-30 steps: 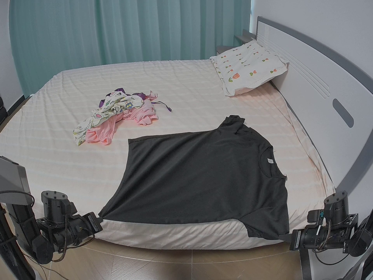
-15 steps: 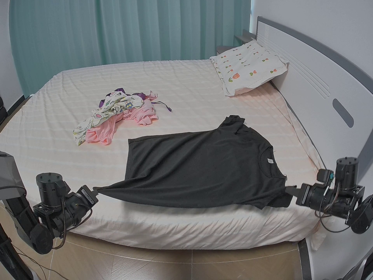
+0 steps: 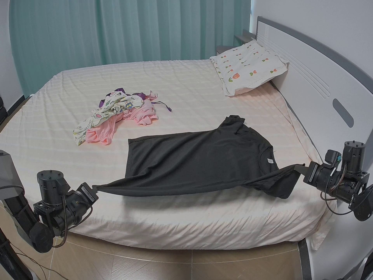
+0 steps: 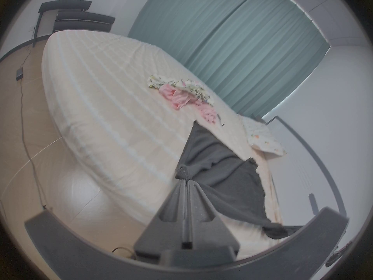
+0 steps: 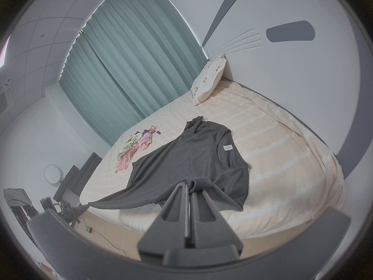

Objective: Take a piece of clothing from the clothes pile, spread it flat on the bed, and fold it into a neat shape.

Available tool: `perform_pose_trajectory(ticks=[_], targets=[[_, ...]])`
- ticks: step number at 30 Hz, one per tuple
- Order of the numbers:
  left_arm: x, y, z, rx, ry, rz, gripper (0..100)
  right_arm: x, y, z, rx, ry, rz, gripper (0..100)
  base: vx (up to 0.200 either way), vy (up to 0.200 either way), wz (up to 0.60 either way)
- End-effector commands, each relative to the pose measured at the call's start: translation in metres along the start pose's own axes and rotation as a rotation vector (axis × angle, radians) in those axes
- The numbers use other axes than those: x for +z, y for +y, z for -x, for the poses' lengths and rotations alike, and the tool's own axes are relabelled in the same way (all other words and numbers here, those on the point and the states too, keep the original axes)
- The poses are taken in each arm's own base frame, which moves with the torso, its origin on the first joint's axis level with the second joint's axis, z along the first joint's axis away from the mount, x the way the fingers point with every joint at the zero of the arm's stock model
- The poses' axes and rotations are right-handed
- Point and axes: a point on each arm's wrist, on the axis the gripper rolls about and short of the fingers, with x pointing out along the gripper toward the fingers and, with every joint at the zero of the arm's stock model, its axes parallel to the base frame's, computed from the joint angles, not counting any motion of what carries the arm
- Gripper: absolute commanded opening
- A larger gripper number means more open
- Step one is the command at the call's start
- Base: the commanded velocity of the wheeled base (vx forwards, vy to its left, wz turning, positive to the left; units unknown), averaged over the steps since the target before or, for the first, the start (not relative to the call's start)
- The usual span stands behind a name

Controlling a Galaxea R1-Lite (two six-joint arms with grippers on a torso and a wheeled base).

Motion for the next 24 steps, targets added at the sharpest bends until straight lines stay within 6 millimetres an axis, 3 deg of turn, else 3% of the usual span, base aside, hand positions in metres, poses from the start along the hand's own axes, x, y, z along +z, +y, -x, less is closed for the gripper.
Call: perform_pose_trajectory(ticks=[1, 9, 16, 24], targets=[[-0.011, 0.007, 0.006, 0.055, 0.071, -0.014, 0, -0.001, 0.000, 0.007, 0.001, -0.001, 0.000, 0, 0.000, 0.000, 0.00], [-0.029, 0.016, 0.017, 0.111, 0.180, -0.042, 0, -0.016, -0.006, 0.016, -0.025, 0.055, -0.003, 0, 0.000, 0.000, 0.00], [-0.033, 0.022, 0.023, 0.136, 0.207, -0.048, 0, -0.024, -0.006, 0.030, -0.026, 0.071, 0.002, 0, 0.000, 0.000, 0.00], [-0.037, 0.026, 0.029, 0.146, 0.225, -0.055, 0, -0.025, -0.007, 0.032, -0.030, 0.075, 0.002, 0, 0.000, 0.000, 0.00]])
